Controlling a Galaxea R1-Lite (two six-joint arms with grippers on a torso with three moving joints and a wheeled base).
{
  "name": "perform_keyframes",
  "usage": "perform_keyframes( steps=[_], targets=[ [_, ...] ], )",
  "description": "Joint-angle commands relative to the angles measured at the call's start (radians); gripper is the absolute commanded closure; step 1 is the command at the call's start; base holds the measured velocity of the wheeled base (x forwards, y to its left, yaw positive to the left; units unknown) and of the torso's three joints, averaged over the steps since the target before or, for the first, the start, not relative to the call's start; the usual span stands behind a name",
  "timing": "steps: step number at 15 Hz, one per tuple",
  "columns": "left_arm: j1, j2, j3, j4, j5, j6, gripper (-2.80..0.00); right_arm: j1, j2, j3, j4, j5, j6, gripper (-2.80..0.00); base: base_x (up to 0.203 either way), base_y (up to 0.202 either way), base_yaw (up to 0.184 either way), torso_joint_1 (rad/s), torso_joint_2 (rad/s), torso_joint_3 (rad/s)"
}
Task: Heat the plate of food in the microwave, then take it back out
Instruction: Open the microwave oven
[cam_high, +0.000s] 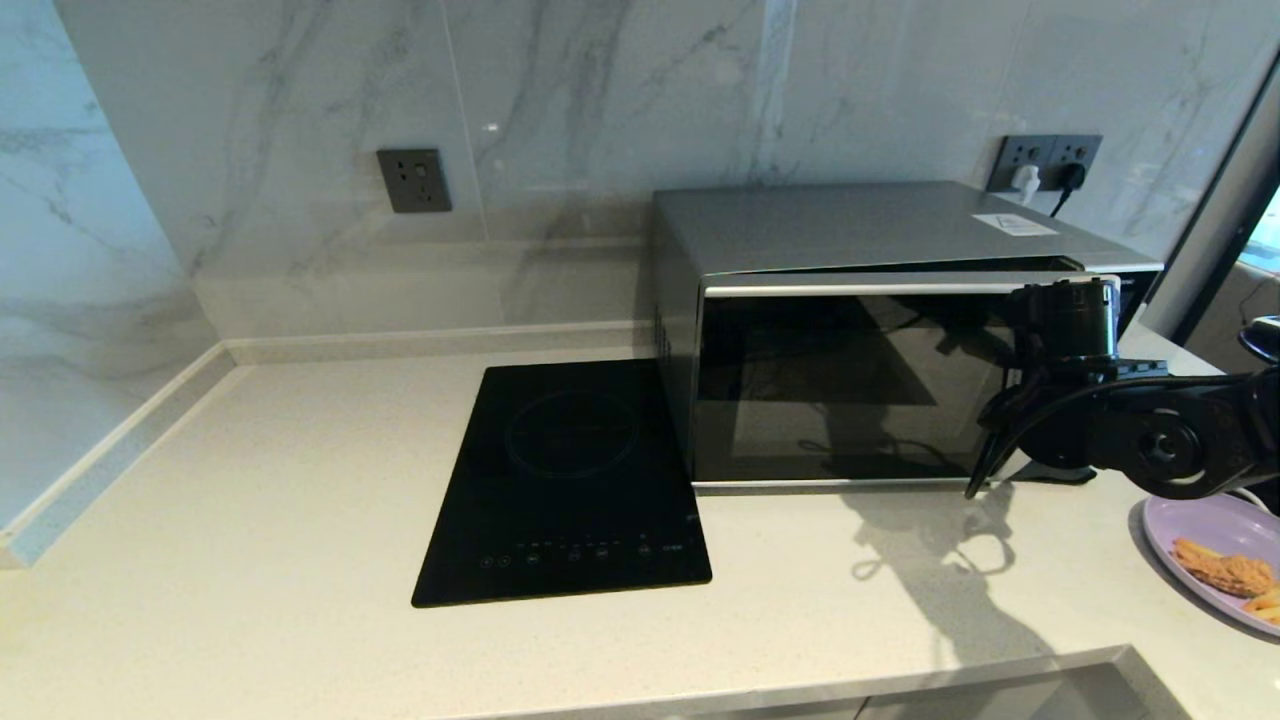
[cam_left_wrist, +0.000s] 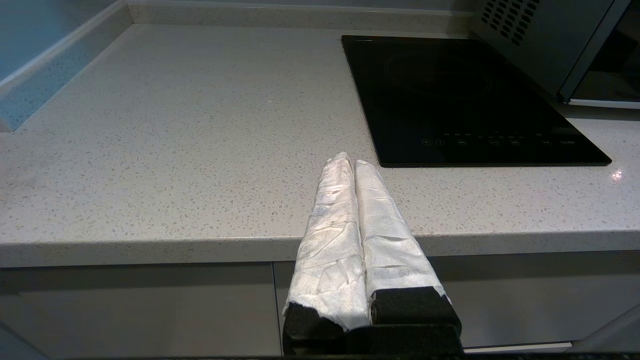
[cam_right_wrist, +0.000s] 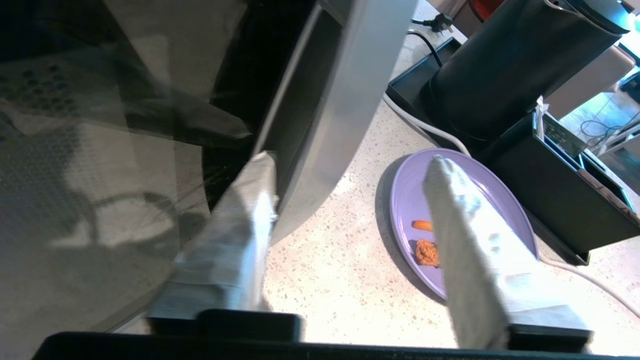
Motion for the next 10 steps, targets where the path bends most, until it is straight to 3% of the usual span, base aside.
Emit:
perform_keyframes(
  steps=[1,6,8,9,10],
  targets=[
    [0.001,0.002,0.000,0.000,0.000,-0.001,0.00,0.020,-0.036,0.013,-0.005,-0.003,0.003,-2.80,0.000,0.000,0.000,0.000,0.00,0.000],
    [0.001,0.002,0.000,0.000,0.000,-0.001,0.00,0.139,-0.201,0.059,0.010,0.037,-0.001,-2.80,0.000,0.000,0.000,0.000,0.00,0.000],
    [0.001,0.002,0.000,0.000,0.000,-0.001,0.00,0.182,-0.301,0.055,0.080,0.056,-0.002,-2.80,0.000,0.000,0.000,0.000,0.00,0.000],
    [0.001,0.002,0.000,0.000,0.000,-0.001,0.00,0.194,-0.351,0.029,0.166,0.083,-0.002,0.00,0.000,0.000,0.000,0.000,0.00,0.000],
    [0.001,0.002,0.000,0.000,0.000,-0.001,0.00,0.199,-0.377,-0.028,0.271,0.113,-0.001,0.00,0.000,0.000,0.000,0.000,0.00,0.000]
  ],
)
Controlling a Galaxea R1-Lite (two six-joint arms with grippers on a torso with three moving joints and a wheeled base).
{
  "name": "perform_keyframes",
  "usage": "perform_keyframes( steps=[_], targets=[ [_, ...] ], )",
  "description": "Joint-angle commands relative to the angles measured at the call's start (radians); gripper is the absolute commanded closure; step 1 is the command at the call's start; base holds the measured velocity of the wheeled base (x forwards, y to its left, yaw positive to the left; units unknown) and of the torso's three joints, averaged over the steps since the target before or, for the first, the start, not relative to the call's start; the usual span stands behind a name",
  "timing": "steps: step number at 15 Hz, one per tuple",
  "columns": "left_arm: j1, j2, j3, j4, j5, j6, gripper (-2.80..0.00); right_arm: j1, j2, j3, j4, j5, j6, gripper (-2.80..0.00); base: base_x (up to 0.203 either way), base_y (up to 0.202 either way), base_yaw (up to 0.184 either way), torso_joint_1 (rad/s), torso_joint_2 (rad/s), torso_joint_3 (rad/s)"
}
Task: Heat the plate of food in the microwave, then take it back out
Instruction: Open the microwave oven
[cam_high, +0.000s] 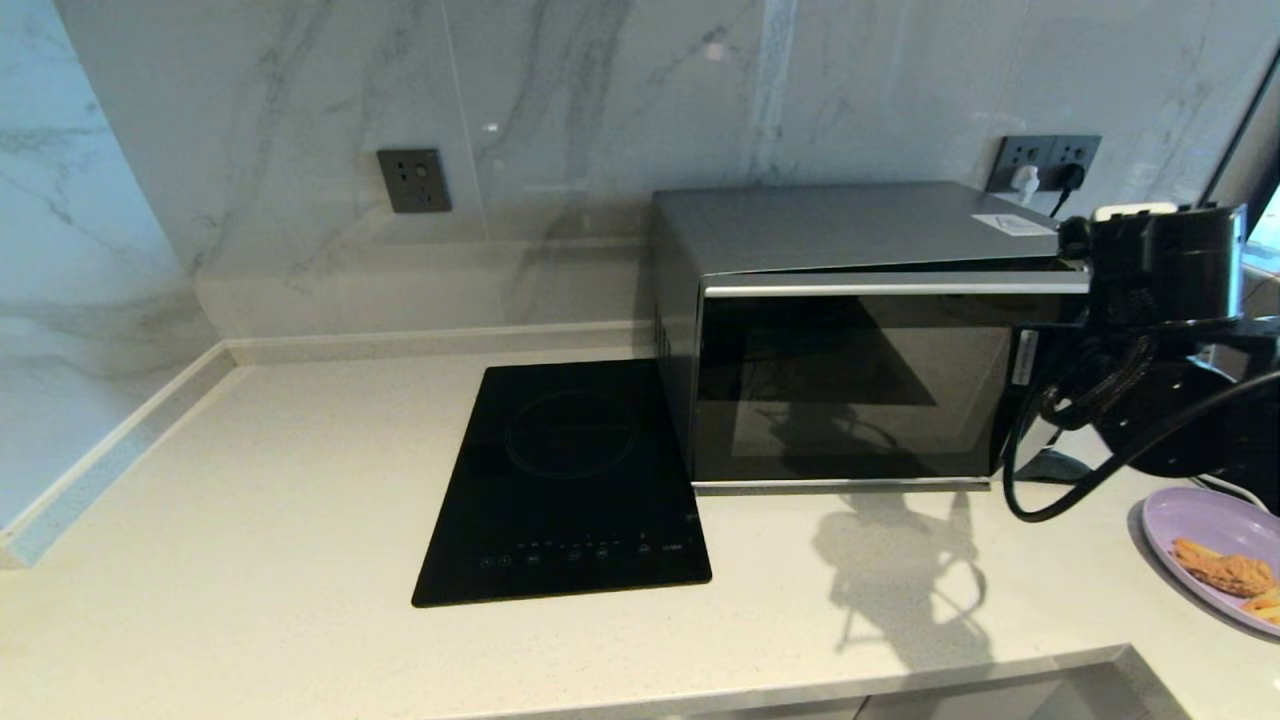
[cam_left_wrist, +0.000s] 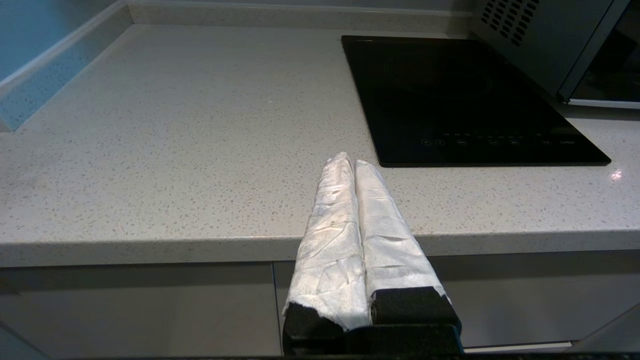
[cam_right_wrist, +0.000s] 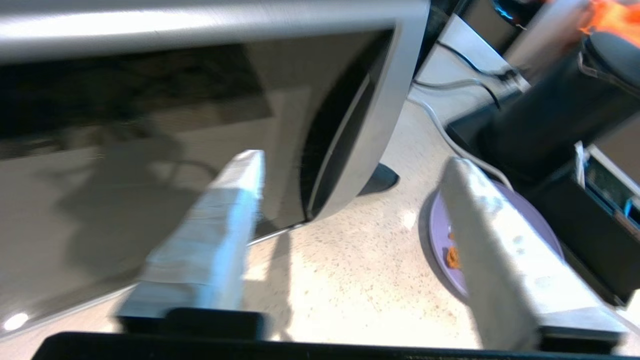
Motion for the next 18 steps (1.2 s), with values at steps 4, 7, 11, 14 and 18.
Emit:
perform_keyframes(
  steps=[4,7,11,14,18],
  targets=[
    [0.000,0.002,0.000,-0.001,0.000,-0.001,0.00,0.018,-0.147,-0.298,0.433,0.168,0.026,0.00,0.000,0.000,0.000,0.000,0.00,0.000],
    [0.000,0.002,0.000,-0.001,0.000,-0.001,0.00,-0.044,-0.062,-0.527,0.607,0.276,0.091,0.00,0.000,0.000,0.000,0.000,0.00,0.000],
    [0.000,0.002,0.000,-0.001,0.001,-0.001,0.00,-0.165,0.143,-0.807,0.821,0.425,0.203,0.00,0.000,0.000,0.000,0.000,0.00,0.000],
    [0.000,0.002,0.000,-0.001,0.000,-0.001,0.00,-0.222,0.267,-0.925,0.849,0.457,0.218,0.00,0.000,0.000,0.000,0.000,0.00,0.000],
    [0.000,0.002,0.000,-0.001,0.000,-0.001,0.00,-0.253,0.361,-0.934,0.755,0.480,0.209,0.00,0.000,0.000,0.000,0.000,0.00,0.000]
  ],
)
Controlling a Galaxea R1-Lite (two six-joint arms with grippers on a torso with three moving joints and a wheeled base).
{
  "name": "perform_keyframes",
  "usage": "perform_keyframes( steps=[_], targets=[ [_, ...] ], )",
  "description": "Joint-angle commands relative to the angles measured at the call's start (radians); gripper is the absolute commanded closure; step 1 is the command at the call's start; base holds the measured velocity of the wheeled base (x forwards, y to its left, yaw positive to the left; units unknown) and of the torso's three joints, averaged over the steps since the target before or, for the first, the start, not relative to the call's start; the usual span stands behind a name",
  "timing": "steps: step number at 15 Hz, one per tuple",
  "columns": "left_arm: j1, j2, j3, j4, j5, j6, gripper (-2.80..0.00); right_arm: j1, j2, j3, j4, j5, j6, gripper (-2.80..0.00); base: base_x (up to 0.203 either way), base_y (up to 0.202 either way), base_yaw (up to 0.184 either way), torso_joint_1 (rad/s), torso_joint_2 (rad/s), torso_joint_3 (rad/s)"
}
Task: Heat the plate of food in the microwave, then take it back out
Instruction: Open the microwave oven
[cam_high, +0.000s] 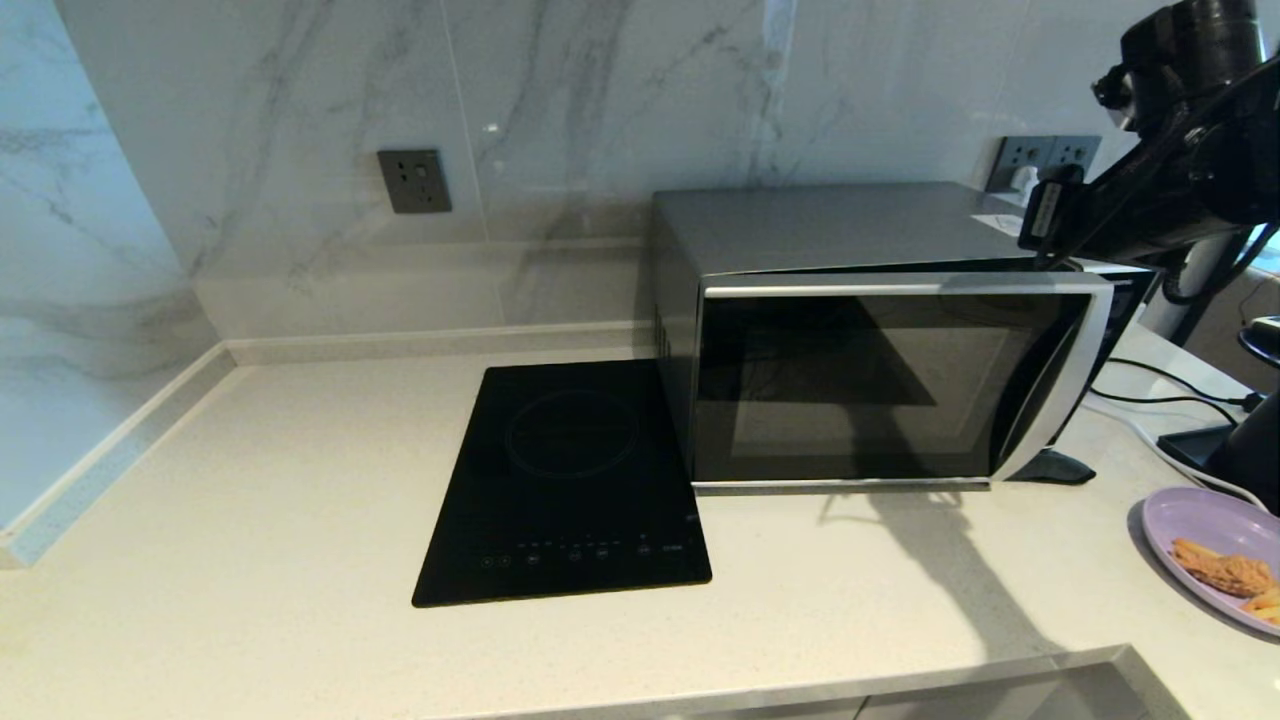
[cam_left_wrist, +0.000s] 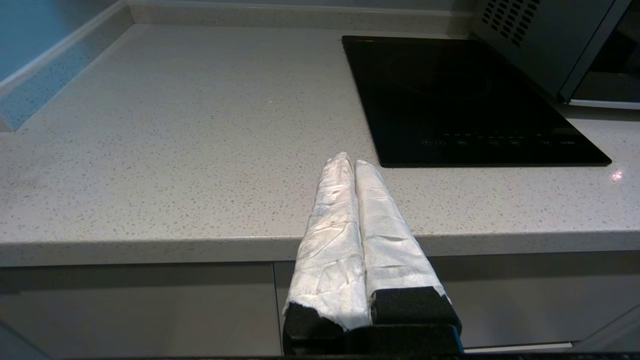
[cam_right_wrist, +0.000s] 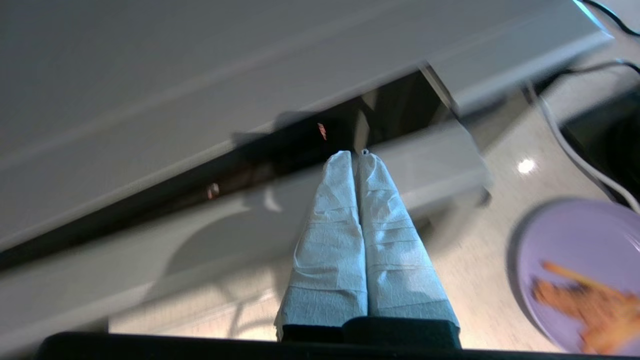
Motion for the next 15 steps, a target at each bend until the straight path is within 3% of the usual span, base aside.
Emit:
perform_keyframes(
  steps=[1,7,10,15],
  targets=[
    [0.000,0.002,0.000,0.000,0.000,-0.001,0.00,-0.024,0.089,-0.005,-0.044,0.002,-0.005,0.00,0.000,0.000,0.000,0.000,0.00,0.000],
    [0.000,0.002,0.000,0.000,0.000,-0.001,0.00,-0.033,0.086,-0.003,-0.021,0.024,-0.003,0.00,0.000,0.000,0.000,0.000,0.00,0.000],
    [0.000,0.002,0.000,0.000,0.000,-0.001,0.00,-0.026,0.021,0.001,0.106,0.029,0.021,0.00,0.000,0.000,0.000,0.000,0.00,0.000],
    [0.000,0.002,0.000,0.000,0.000,-0.001,0.00,-0.019,-0.086,0.024,0.283,0.135,0.078,0.00,0.000,0.000,0.000,0.000,0.00,0.000]
  ],
)
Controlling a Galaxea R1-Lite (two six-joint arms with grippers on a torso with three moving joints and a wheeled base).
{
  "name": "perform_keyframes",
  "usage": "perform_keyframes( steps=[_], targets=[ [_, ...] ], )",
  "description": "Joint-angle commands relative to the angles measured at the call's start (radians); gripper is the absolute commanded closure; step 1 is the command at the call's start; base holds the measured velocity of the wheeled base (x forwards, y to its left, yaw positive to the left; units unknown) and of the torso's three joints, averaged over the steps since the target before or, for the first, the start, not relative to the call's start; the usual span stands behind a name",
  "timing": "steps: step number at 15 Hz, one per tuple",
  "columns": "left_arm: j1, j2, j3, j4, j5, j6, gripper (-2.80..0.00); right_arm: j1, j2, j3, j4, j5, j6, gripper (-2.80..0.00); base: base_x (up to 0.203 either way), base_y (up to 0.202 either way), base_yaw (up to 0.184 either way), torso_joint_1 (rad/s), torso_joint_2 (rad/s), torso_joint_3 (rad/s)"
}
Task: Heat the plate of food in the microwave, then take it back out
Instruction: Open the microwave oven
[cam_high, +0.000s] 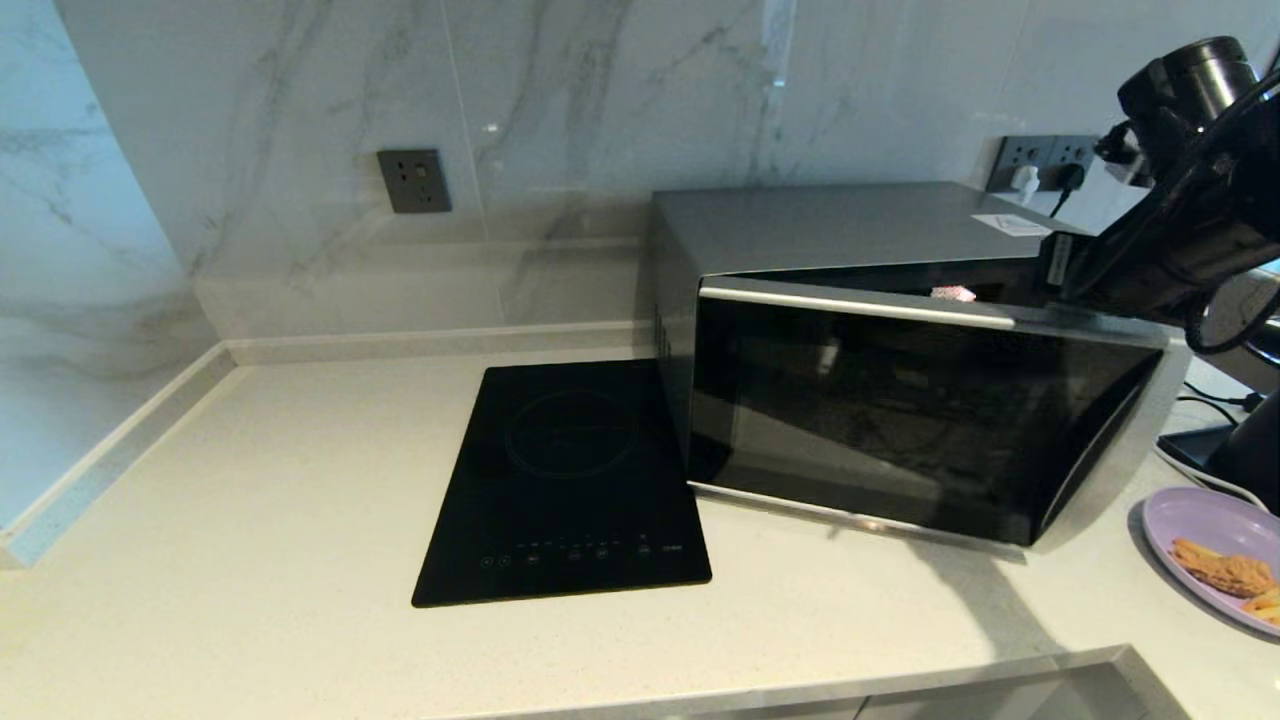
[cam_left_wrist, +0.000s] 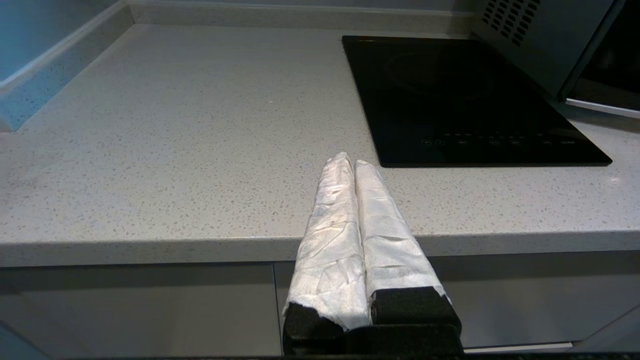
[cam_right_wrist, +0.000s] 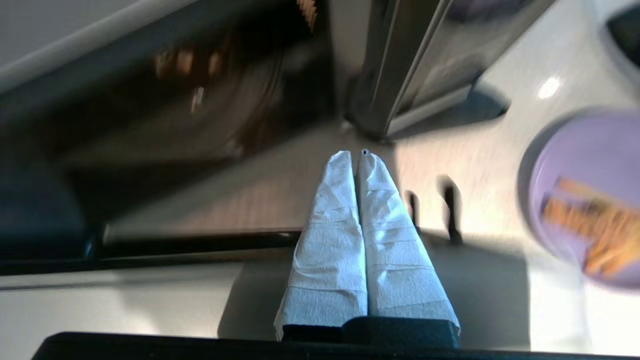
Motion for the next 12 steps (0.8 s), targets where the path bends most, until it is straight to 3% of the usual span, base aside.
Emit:
perform_keyframes(
  steps=[1,7,12],
  targets=[
    [0.000,0.002,0.000,0.000,0.000,-0.001,0.00,0.001,-0.076,0.017,0.051,0.033,0.005,0.00,0.000,0.000,0.000,0.000,0.00,0.000],
    [0.000,0.002,0.000,0.000,0.000,-0.001,0.00,0.003,-0.205,0.123,0.117,0.130,0.011,0.00,0.000,0.000,0.000,0.000,0.00,0.000],
    [0.000,0.002,0.000,0.000,0.000,-0.001,0.00,0.002,-0.284,0.204,0.117,0.134,0.011,0.00,0.000,0.000,0.000,0.000,0.00,0.000]
  ],
)
